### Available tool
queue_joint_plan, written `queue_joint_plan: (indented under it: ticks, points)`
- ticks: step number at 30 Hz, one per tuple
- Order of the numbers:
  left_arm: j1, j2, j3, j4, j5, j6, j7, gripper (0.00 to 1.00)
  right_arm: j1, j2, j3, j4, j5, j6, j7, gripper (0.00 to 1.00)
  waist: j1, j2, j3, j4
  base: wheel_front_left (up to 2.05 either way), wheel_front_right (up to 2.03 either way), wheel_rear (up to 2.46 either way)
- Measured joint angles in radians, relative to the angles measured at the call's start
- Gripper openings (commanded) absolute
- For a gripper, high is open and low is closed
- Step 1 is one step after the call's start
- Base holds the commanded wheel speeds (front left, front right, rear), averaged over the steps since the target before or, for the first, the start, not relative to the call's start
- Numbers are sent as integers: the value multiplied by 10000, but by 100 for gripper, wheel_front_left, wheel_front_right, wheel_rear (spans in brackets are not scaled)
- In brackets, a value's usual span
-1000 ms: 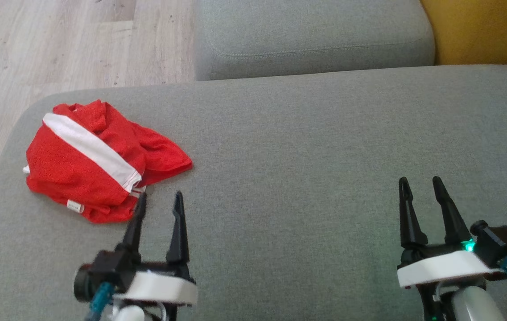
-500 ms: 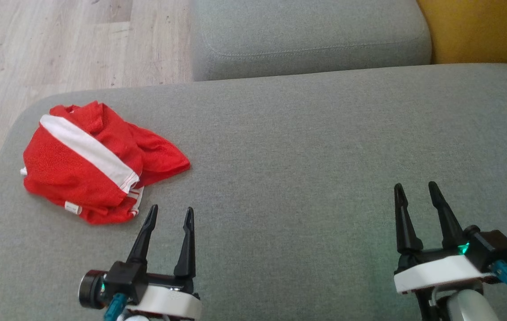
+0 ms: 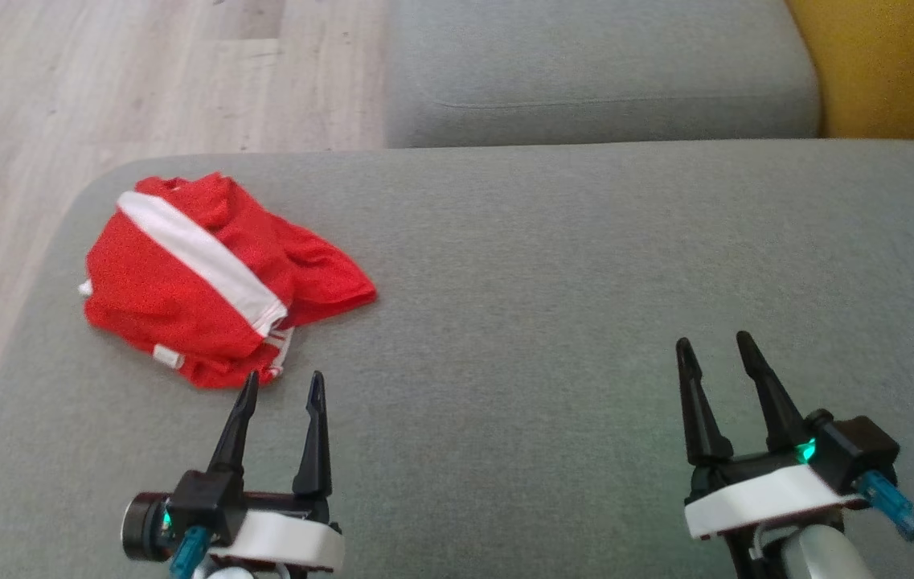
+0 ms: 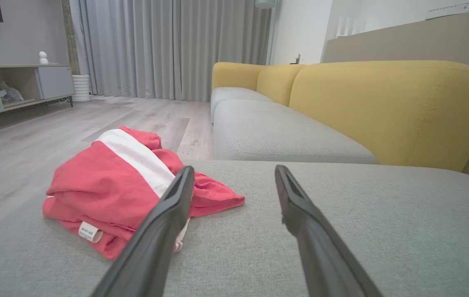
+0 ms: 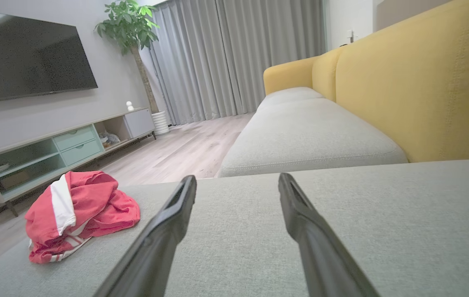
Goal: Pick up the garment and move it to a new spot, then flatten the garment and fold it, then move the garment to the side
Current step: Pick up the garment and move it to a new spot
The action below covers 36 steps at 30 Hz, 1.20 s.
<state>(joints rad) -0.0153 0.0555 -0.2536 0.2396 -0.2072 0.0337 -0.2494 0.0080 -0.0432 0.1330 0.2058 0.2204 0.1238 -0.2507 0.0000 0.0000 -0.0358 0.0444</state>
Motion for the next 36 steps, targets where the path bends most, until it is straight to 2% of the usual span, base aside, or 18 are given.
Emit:
queue_joint_plan:
  ticks: [28, 36]
  points:
    - [639, -15, 635, 174, 464, -245, 0, 100, 335, -4, 1313, 13, 349, 0, 0, 100, 0, 0, -482, 2913, 0, 0, 0]
    - [715, 6, 679, 184, 617, -288, 0, 100, 358, -4, 1488, 12, 349, 0, 0, 100, 0, 0, -416, 2942, 0, 0, 0]
